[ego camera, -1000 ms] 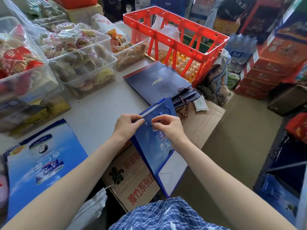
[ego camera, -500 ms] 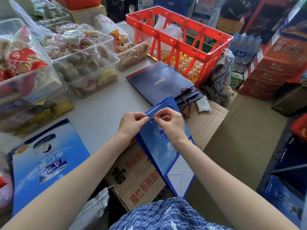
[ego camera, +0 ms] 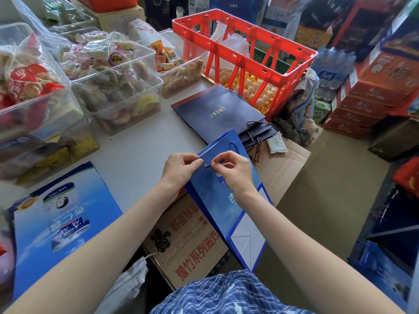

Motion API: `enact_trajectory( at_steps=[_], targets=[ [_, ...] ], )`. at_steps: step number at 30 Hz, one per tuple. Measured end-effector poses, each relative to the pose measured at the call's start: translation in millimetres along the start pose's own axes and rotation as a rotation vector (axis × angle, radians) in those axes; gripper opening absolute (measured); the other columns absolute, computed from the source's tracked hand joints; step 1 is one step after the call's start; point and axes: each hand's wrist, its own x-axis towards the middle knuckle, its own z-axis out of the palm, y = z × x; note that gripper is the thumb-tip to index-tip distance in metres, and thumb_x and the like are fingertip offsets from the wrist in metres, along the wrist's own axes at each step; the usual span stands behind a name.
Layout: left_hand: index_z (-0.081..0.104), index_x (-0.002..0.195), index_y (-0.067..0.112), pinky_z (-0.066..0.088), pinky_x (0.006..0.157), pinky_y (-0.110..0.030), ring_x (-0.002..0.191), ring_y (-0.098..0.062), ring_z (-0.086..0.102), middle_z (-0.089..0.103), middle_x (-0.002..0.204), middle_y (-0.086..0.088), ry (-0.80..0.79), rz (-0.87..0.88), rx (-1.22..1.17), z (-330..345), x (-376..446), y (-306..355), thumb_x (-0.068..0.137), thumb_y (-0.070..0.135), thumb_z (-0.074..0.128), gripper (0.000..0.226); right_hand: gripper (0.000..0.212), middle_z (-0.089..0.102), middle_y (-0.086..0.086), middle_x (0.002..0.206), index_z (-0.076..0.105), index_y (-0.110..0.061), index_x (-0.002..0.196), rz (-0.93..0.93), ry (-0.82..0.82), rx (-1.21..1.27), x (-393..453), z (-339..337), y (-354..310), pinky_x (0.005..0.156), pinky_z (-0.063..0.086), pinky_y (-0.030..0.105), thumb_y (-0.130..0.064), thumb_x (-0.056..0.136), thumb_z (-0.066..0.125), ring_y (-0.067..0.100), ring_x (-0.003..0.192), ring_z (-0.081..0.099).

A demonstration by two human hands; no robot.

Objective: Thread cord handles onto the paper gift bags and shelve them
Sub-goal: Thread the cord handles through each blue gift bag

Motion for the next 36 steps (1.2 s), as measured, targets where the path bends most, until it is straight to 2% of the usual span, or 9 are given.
enact_trajectory(
  at_steps=[4, 10, 15, 18, 22, 26, 29, 32, 36],
  targets=[
    [0.069, 0.094, 0.015, 0.047, 0.076, -0.029, 0.091, -0.017, 0.060, 0.067, 0.097, -0.001, 0.006, -0.008, 0.020, -1, 0, -3, 0.090, 0.023, 0.061, 0.012, 0.019, 0.066, 0.000, 0.078, 0.064, -0.020, 0.074, -0.020, 0.000, -0.024, 2, 0, 0, 0.070, 0.056, 0.030, -0.004, 0.083, 0.068, 0.023, 0.081, 0.067],
    [0.071, 0.099, 0.009, 0.048, 0.087, -0.030, 0.097, -0.017, 0.062, 0.069, 0.100, -0.004, 0.001, -0.017, 0.015, 4, 1, -7, 0.088, 0.019, 0.063, 0.017, 0.005, 0.063, 0.000, 0.075, 0.066, -0.008, 0.081, -0.340, -0.027, -0.352, -4, 8, 2, 0.066, 0.049, 0.015, -0.004, 0.081, 0.069, 0.011, 0.067, 0.058],
    [0.071, 0.098, 0.010, 0.047, 0.082, -0.028, 0.093, -0.018, 0.062, 0.070, 0.100, -0.005, -0.006, -0.011, 0.041, 4, -2, -14, 0.088, 0.019, 0.063, 0.016, 0.027, 0.053, -0.007, 0.068, 0.063, -0.011, 0.105, -0.251, -0.152, -0.450, 5, 0, -1, 0.070, 0.047, 0.020, -0.007, 0.079, 0.071, 0.007, 0.064, 0.052],
    [0.072, 0.097, 0.013, 0.048, 0.079, -0.030, 0.088, -0.017, 0.063, 0.071, 0.096, -0.004, -0.050, 0.076, 0.146, 0, -3, -15, 0.087, 0.020, 0.063, 0.015, 0.041, 0.045, -0.001, 0.097, 0.063, -0.019, 0.114, -0.294, -0.234, -0.686, 17, -11, -7, 0.086, 0.035, 0.025, -0.023, 0.076, 0.076, 0.013, 0.092, 0.040],
    [0.074, 0.095, 0.015, 0.048, 0.084, -0.036, 0.084, -0.017, 0.063, 0.072, 0.091, 0.000, -0.099, 0.267, 0.331, -3, -5, -11, 0.086, 0.022, 0.064, 0.015, 0.034, 0.040, -0.002, 0.129, 0.069, -0.022, 0.100, -0.355, -0.391, -1.006, 27, -25, -19, 0.100, 0.019, 0.033, -0.042, 0.073, 0.075, 0.020, 0.124, 0.026],
    [0.072, 0.085, 0.015, 0.041, 0.072, -0.032, 0.067, -0.017, 0.051, 0.065, 0.072, -0.003, -0.283, 0.383, 0.505, -10, -4, -8, 0.093, 0.033, 0.052, 0.028, 0.030, 0.058, 0.003, 0.088, 0.065, -0.009, 0.087, -0.271, -0.561, -0.967, 27, -27, -18, 0.076, 0.038, 0.031, -0.034, 0.076, 0.075, 0.022, 0.088, 0.053],
    [0.069, 0.107, 0.017, 0.033, 0.060, -0.011, 0.063, -0.004, 0.048, 0.060, 0.075, 0.000, -0.438, 0.293, 0.586, -21, 0, -1, 0.098, 0.022, 0.046, 0.026, 0.029, 0.054, 0.005, 0.083, 0.061, -0.004, 0.085, -0.324, -0.591, -0.949, 19, -24, -12, 0.064, 0.032, 0.029, -0.028, 0.079, 0.074, 0.020, 0.078, 0.049],
    [0.064, 0.120, 0.021, 0.037, 0.071, -0.015, 0.089, -0.015, 0.058, 0.067, 0.093, 0.000, -0.641, 0.327, 0.775, -28, 4, 5, 0.097, 0.016, 0.046, 0.029, 0.026, 0.048, 0.002, 0.084, 0.060, -0.002, 0.084, -0.412, -0.634, -0.980, 14, -18, -14, 0.066, 0.024, 0.023, -0.024, 0.080, 0.072, 0.017, 0.080, 0.043],
    [0.060, 0.122, 0.030, 0.032, 0.079, -0.019, 0.089, -0.015, 0.034, 0.056, 0.095, 0.006, -0.761, 0.463, 1.024, -31, 8, 9, 0.094, 0.019, 0.049, 0.032, 0.027, 0.045, -0.002, 0.084, 0.047, -0.014, 0.075, -0.520, -0.691, -1.022, 12, -19, -17, 0.084, 0.029, 0.025, -0.026, 0.081, 0.071, 0.014, 0.082, 0.037]
  ],
)
